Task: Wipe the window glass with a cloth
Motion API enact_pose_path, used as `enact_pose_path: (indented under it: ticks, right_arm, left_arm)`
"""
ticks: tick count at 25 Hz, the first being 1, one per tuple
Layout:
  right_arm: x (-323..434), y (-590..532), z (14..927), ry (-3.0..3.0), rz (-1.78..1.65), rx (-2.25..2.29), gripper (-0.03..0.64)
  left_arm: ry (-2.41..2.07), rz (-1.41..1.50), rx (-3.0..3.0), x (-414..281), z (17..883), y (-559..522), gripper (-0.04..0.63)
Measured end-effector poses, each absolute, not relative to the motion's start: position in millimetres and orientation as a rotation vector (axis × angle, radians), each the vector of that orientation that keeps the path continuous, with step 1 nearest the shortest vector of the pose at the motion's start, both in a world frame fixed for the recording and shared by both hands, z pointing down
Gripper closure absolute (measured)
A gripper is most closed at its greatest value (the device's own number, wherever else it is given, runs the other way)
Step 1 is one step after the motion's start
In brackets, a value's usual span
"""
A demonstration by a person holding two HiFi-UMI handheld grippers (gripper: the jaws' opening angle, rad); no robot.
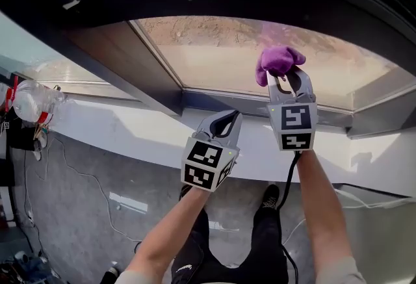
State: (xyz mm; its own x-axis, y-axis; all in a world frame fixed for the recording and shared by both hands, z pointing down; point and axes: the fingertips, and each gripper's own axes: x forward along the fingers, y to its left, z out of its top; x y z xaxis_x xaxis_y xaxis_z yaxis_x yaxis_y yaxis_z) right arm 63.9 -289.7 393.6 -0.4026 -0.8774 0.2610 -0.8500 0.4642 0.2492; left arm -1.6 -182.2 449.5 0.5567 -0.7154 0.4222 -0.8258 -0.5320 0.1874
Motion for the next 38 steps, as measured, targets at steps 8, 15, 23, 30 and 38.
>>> enact_pose_path:
  ticks: [8,15,23,30,38]
  right_arm:
    - [194,-286,393,-2.268,-0.075,1.597,0.514]
    - [305,-285,393,-2.165,-0.06,1.725,0.514]
    - [441,-280,403,-2.009,0.042,1.919,0.514]
    - [519,-277,423,-1.821,0.154,2.059,0.514]
    - [569,-271,458,-1.592,0.326,2.194,0.514]
  left_arm:
    - [-1.133,0.432,2.503,105,451,-184,0.595]
    - [-1.033,0.457,2.551,179,459,-184,0.595]
    - [-0.955,0.484,2.578,252,476,-184,0.595]
    - [-0.911,0.499,2.574,286,480,-186,0.595]
    - [-0.887,0.514,2.578,303,490,-187,0.595]
